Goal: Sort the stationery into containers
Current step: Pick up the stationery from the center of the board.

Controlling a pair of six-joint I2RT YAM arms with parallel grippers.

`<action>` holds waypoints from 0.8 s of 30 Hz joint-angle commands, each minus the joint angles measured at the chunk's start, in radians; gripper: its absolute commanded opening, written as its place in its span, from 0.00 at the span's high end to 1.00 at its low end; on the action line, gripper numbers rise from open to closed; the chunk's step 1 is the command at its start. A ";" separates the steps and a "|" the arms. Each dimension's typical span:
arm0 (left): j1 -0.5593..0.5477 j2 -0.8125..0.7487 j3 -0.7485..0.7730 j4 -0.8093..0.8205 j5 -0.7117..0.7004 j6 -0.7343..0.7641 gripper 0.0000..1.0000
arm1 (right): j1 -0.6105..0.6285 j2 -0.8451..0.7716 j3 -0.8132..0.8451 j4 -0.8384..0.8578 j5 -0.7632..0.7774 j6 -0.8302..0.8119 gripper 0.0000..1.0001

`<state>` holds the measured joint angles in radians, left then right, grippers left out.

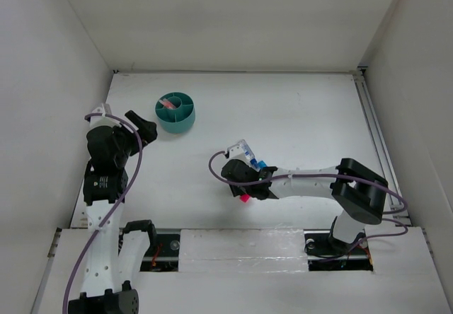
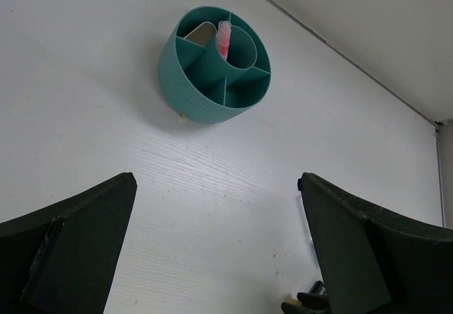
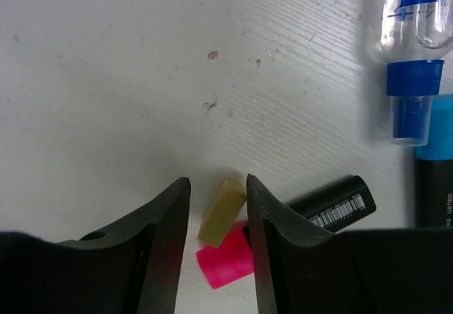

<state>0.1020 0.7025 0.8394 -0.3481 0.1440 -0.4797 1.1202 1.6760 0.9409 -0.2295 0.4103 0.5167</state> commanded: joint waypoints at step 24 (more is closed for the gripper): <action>-0.002 -0.024 0.000 0.041 0.060 0.021 0.00 | 0.000 -0.044 -0.044 -0.007 0.016 0.072 0.55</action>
<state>0.1020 0.6895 0.8394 -0.3408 0.1844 -0.4717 1.1202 1.6592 0.8993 -0.2382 0.4110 0.5659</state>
